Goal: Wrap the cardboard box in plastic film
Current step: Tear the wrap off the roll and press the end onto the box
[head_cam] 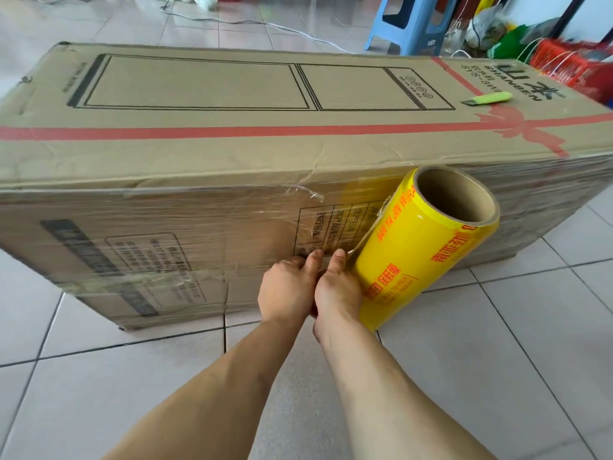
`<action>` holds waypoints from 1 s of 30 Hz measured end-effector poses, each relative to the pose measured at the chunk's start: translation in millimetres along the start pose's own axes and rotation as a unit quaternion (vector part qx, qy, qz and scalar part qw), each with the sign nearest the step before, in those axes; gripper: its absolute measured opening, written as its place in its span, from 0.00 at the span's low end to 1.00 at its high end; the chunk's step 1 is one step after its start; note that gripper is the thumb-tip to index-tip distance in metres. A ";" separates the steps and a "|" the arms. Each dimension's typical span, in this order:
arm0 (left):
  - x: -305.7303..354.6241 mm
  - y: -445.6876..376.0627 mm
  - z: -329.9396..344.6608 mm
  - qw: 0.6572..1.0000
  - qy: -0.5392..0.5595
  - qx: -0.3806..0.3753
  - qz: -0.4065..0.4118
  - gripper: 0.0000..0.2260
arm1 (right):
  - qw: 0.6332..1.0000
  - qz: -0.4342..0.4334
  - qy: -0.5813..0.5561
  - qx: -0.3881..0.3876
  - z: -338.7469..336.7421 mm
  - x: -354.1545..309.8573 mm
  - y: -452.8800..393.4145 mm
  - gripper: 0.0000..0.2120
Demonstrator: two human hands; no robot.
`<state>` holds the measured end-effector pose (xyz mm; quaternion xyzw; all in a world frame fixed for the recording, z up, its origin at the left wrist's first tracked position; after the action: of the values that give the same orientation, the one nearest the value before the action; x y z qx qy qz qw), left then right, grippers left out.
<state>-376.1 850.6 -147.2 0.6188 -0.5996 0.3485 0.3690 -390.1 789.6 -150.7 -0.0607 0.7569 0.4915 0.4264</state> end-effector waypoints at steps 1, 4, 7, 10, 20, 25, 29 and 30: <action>0.0 0.8 1.4 1.000 -0.011 0.002 0.004 0.24 | 1.000 0.001 0.000 0.008 -1.3 1.9 -1.4 0.29; 0.7 3.4 4.3 0.999 -0.033 0.013 0.007 0.25 | 1.000 -0.009 0.010 0.028 -3.2 6.1 -4.7 0.32; -2.4 3.9 7.3 0.999 -0.040 0.017 -0.004 0.24 | 0.997 -0.032 0.053 0.038 -5.8 8.2 -8.1 0.34; -5.6 5.4 9.1 0.998 -0.055 0.022 -0.003 0.22 | 0.993 -0.065 0.090 0.039 -15.9 3.8 -1.2 0.34; -9.4 -1.2 8.0 0.989 -0.145 -0.010 -0.003 0.25 | 0.984 -0.077 0.156 0.031 -6.9 -7.2 -10.1 0.23; -15.3 -5.8 6.8 0.980 -0.193 -0.009 0.046 0.21 | 0.984 -0.113 0.128 0.052 -4.6 -2.2 -12.6 0.17; -21.5 -6.1 6.5 0.984 -0.162 0.005 0.071 0.20 | 0.984 -0.138 0.083 0.079 -9.6 5.8 -14.4 0.20; -23.4 -6.1 7.2 0.988 -0.139 0.008 0.068 0.21 | 0.983 -0.136 0.094 0.080 -11.2 5.3 -15.1 0.20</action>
<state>-371.0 855.7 -171.3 0.6220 -0.6829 0.2884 0.2523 -392.3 774.7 -163.2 -0.1744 0.8151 0.3590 0.4200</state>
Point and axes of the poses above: each hand's wrist, its own y-axis away from the middle knuckle, its own z-axis out of the palm, x = y × z, the point moved 1 cm from there along -y, towards the middle knuckle, and after that the axes turned 13 degrees about z, right-handed, at the moved point
